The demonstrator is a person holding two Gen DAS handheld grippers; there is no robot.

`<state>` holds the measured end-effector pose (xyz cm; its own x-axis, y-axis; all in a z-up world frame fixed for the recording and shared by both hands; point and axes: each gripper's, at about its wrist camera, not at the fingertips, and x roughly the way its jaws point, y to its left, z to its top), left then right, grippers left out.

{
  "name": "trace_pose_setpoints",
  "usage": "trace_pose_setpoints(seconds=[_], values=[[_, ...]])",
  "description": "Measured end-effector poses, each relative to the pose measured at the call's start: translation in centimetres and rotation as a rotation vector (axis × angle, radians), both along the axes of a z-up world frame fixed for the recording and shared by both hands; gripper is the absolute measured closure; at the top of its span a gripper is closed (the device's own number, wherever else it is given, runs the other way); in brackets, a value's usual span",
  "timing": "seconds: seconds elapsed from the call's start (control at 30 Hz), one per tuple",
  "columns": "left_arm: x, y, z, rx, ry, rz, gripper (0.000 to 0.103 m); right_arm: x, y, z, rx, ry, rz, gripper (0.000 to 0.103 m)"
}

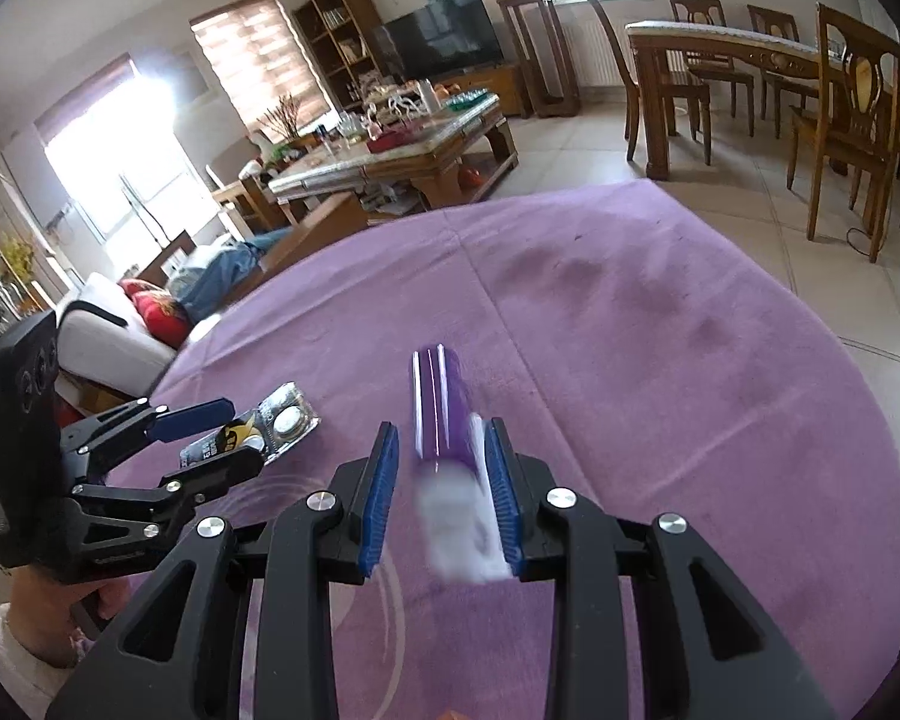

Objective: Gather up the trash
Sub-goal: 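Grasp the purple-and-white tube with the right tool while the left tool grasps the black battery card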

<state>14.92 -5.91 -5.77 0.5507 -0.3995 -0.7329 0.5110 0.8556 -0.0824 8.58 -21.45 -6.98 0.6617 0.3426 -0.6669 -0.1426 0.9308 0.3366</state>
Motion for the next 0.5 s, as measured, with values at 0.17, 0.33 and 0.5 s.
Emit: trace_pose_setpoints(seconds=[0.17,0.33,0.5], values=[[-1.9,-0.3,2.1,-0.03,-0.042,-0.01,0.045,-1.2,-1.2,0.9,0.024,-0.02,-0.002,0.084],[-3.8,-0.6,3.9,-0.065,-0.068,-0.006,0.045,-1.2,-1.5,0.9,0.053,0.002,0.046,0.08],[-5.4,0.2,5.0,-0.088,-0.084,0.028,0.045,1.1,1.4,-0.1,0.018,0.052,0.126,0.033]])
